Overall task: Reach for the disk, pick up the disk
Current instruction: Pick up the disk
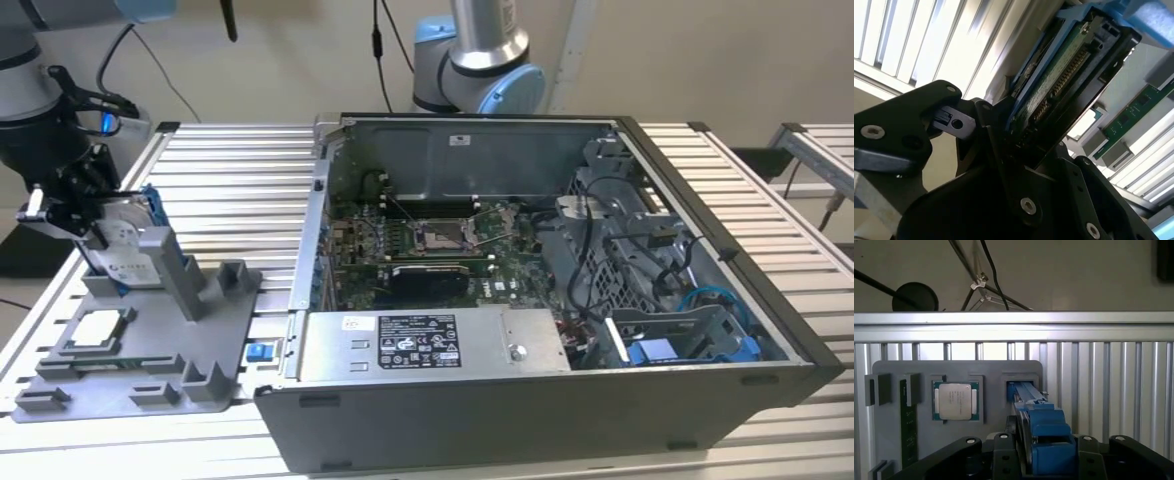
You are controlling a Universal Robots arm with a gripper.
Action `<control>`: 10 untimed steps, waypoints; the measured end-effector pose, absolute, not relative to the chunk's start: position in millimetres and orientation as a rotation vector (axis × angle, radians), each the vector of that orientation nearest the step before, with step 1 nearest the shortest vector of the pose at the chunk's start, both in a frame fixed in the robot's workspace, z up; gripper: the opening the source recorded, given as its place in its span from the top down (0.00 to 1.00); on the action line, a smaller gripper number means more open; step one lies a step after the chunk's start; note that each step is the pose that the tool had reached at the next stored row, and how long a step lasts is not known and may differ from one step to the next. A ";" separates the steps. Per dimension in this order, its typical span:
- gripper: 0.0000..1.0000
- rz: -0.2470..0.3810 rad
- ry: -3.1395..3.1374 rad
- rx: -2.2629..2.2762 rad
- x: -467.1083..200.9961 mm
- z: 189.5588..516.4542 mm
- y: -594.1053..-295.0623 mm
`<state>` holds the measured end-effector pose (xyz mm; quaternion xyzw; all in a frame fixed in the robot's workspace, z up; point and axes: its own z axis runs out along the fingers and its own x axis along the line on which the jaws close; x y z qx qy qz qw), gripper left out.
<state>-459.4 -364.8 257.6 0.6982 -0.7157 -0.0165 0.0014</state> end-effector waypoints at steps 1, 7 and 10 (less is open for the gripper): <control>1.00 -0.053 -2.247 2.192 -459.4 257.7 -364.8; 1.00 -0.057 -2.248 2.194 -459.4 258.4 -364.9; 1.00 -0.057 -2.248 2.194 -459.4 258.4 -364.8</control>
